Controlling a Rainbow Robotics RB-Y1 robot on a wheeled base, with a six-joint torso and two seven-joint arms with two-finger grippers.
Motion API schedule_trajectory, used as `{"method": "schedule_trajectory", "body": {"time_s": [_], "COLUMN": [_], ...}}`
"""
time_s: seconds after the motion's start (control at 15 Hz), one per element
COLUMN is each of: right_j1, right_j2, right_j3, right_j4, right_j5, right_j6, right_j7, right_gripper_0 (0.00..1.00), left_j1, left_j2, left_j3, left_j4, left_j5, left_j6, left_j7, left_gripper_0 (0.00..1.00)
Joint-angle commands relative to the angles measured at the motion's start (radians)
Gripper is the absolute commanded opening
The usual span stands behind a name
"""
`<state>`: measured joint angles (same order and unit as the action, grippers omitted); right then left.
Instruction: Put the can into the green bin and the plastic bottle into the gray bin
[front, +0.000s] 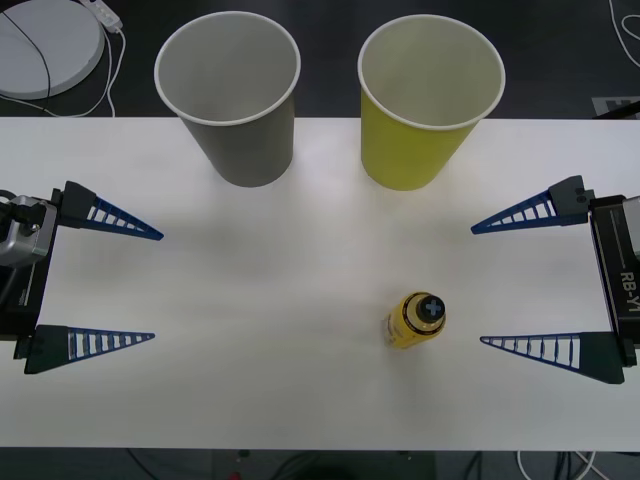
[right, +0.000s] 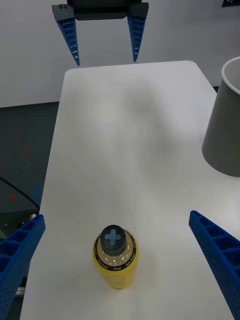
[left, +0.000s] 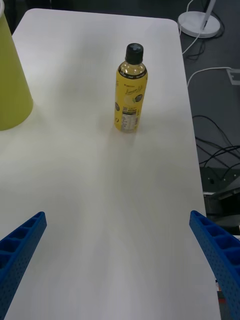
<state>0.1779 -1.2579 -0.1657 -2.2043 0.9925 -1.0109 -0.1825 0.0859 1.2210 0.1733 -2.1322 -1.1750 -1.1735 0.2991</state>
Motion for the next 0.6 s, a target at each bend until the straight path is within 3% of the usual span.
{"method": "schedule_trajectory", "body": {"time_s": [0.07,0.6], "right_j1": [0.000,0.003], "right_j2": [0.000,0.067], "right_j3": [0.000,0.006], "right_j4": [0.000,0.021], "right_j5": [0.000,-0.051], "right_j6": [0.000,-0.051], "right_j7": [0.000,0.009], "right_gripper_0": [1.00,1.00], "left_j1": [0.000,0.000], "left_j2": [0.000,0.000], "left_j3": [0.000,0.000], "left_j4": [0.000,0.000], "left_j5": [0.000,0.000], "left_j6": [0.000,0.000], "left_j7": [0.000,0.000], "left_gripper_0": [1.00,1.00]}}
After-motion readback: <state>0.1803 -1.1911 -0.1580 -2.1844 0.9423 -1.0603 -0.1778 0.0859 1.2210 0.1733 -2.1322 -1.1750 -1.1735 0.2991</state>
